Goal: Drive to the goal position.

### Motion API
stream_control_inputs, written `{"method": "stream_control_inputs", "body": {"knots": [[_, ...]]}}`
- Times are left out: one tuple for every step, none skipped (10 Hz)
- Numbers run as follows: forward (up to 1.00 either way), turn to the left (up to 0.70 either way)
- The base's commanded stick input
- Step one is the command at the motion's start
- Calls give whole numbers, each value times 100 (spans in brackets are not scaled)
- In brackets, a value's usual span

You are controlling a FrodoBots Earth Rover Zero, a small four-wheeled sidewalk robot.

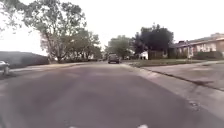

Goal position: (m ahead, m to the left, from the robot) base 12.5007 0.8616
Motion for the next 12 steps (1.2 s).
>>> {"method": "stream_control_inputs", "body": {"knots": [[100, 0], [100, 0], [100, 0], [100, 0], [100, 0], [100, 0], [100, 0], [100, 0], [100, 0], [100, 0], [100, 0], [100, 0]]}}
